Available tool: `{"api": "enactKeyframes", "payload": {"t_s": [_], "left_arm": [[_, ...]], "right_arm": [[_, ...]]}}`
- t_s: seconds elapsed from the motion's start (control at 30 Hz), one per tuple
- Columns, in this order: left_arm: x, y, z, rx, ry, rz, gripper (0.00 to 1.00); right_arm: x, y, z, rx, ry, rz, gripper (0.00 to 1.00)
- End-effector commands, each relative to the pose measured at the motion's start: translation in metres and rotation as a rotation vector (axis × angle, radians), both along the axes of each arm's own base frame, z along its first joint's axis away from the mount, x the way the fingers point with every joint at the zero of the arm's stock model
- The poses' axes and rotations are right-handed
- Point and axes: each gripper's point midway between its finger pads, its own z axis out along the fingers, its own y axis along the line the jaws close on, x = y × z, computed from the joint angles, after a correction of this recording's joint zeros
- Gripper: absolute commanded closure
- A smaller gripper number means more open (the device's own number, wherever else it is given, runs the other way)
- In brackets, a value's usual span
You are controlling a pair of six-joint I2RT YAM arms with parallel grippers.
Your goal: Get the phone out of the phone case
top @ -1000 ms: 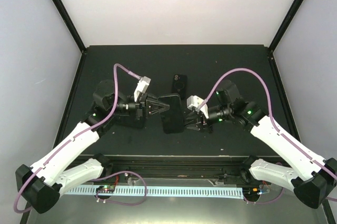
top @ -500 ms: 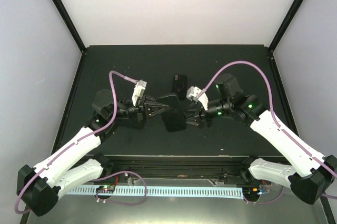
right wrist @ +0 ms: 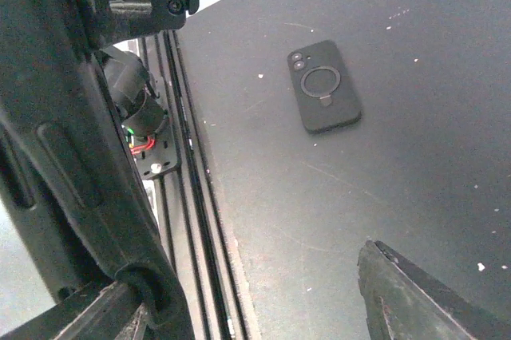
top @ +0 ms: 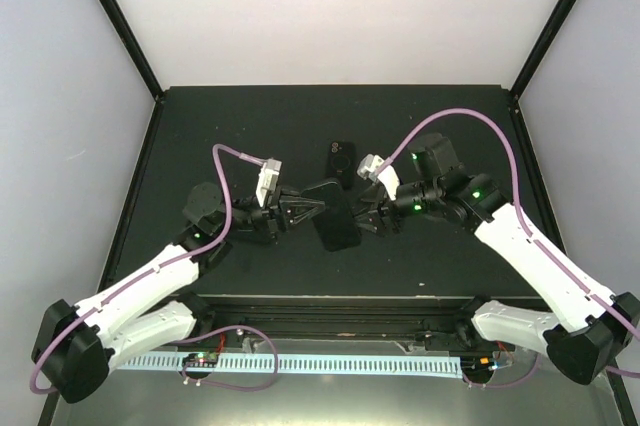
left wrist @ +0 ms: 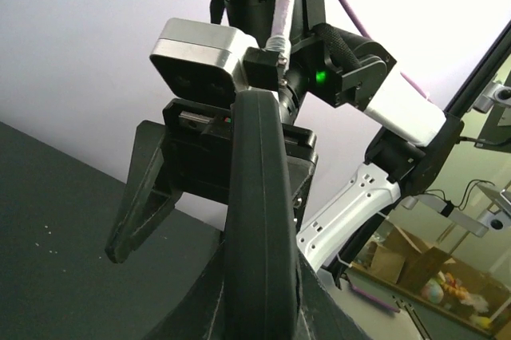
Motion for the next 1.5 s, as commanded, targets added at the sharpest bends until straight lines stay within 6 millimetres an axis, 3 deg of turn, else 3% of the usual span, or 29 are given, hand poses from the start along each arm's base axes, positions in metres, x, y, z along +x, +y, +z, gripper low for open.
{"api": "enactKeyframes", "payload": {"t_s": [0.0, 0.2, 0.37, 0.5, 0.63, 0.73, 0.77, 0.8, 0.83, 0.87, 1.03, 1.2, 1.33, 1.47], "left_arm": [[-0.032, -0.023, -0.036, 0.091, 0.150, -0.196, 0.98], [-0.027, -0.032, -0.038, 0.084, 0.171, -0.191, 0.98], [-0.008, -0.034, -0.043, 0.092, 0.190, -0.084, 0.98], [0.009, -0.040, -0.052, 0.131, 0.221, -0.024, 0.99], [0.034, -0.039, -0.052, 0.161, 0.244, 0.074, 0.97], [0.054, -0.033, -0.045, 0.168, 0.243, 0.159, 0.96], [0.061, -0.031, -0.037, 0.167, 0.232, 0.191, 0.92], [0.067, -0.028, -0.033, 0.173, 0.222, 0.223, 0.82], [0.074, -0.024, -0.028, 0.180, 0.205, 0.263, 0.64], [0.081, -0.021, -0.025, 0.192, 0.194, 0.303, 0.53], [0.110, 0.011, -0.011, 0.258, 0.151, 0.554, 0.22], [0.118, 0.047, -0.010, 0.293, 0.090, 0.753, 0.17], [0.119, 0.060, -0.036, 0.384, 0.114, 0.812, 0.18], [0.110, 0.045, -0.078, 0.493, 0.134, 0.743, 0.23]], "right_arm": [[0.015, 0.031, 0.091, 0.289, -0.211, 0.077, 0.32], [-0.002, 0.035, 0.095, 0.341, -0.141, 0.166, 0.36], [-0.020, 0.028, 0.095, 0.359, -0.106, 0.209, 0.56], [-0.035, 0.025, 0.096, 0.387, -0.055, 0.253, 0.77], [-0.027, 0.022, 0.090, 0.363, -0.009, 0.170, 0.97], [-0.021, 0.018, 0.086, 0.337, 0.029, 0.102, 0.99], [-0.018, 0.017, 0.083, 0.324, 0.036, 0.074, 0.99], [-0.015, 0.015, 0.081, 0.310, 0.041, 0.041, 0.99], [-0.011, 0.013, 0.076, 0.295, 0.043, 0.004, 0.99], [-0.006, 0.011, 0.071, 0.281, 0.045, -0.032, 0.99], [0.020, -0.002, 0.043, 0.238, 0.097, -0.206, 0.99], [0.048, -0.019, 0.004, 0.212, 0.186, -0.376, 0.99], [0.073, -0.040, -0.038, 0.176, 0.291, -0.542, 0.99], [0.089, -0.062, -0.088, 0.108, 0.393, -0.696, 0.99]]}}
